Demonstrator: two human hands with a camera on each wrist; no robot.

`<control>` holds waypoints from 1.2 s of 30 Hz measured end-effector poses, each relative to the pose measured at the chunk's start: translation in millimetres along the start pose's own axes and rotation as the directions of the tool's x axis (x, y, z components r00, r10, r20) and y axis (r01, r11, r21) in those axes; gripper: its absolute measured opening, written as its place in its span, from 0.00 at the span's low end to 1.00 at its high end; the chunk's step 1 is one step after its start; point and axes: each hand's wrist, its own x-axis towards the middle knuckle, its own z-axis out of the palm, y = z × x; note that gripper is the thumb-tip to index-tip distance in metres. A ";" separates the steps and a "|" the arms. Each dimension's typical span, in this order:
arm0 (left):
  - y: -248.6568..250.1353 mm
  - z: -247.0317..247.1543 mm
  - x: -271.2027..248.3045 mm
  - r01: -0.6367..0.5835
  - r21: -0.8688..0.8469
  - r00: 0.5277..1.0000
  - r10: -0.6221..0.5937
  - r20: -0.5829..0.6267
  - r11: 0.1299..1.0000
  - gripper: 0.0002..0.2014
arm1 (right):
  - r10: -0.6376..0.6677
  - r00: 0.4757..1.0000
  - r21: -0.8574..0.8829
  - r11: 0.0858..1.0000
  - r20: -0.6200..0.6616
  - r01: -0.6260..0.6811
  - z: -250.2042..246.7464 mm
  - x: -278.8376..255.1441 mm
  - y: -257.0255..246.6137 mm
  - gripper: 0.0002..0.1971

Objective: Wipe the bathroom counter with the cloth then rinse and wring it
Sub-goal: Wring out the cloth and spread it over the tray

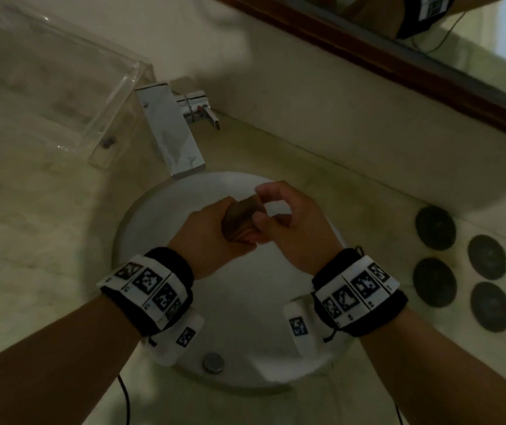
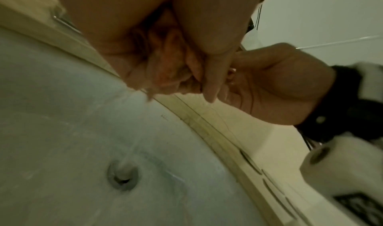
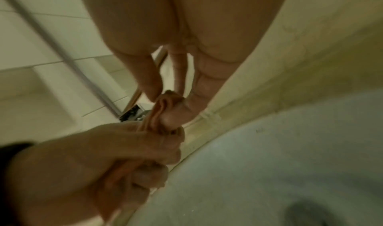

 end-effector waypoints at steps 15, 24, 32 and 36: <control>38.5 6.0 -10.2 -0.089 0.090 0.980 0.072 0.185 0.992 0.09 | -0.018 1.000 -0.319 0.947 0.024 0.025 -17.3 -45.4 -4.2 0.08; 51.3 0.3 -32.1 -0.257 0.353 0.966 0.230 0.117 0.899 0.08 | 0.180 0.983 -0.094 0.980 0.022 -0.178 -10.0 -60.1 -21.6 0.23; 61.0 -15.8 -40.1 0.020 0.139 0.977 -0.048 0.206 0.990 0.17 | -0.393 0.917 -0.397 0.853 -0.064 0.338 -5.0 -84.0 -31.5 0.22; 65.1 -19.2 -46.5 -0.014 0.141 0.966 -0.023 0.258 0.990 0.21 | -0.391 0.919 -0.352 0.866 -0.038 0.354 -8.5 -89.0 -34.2 0.16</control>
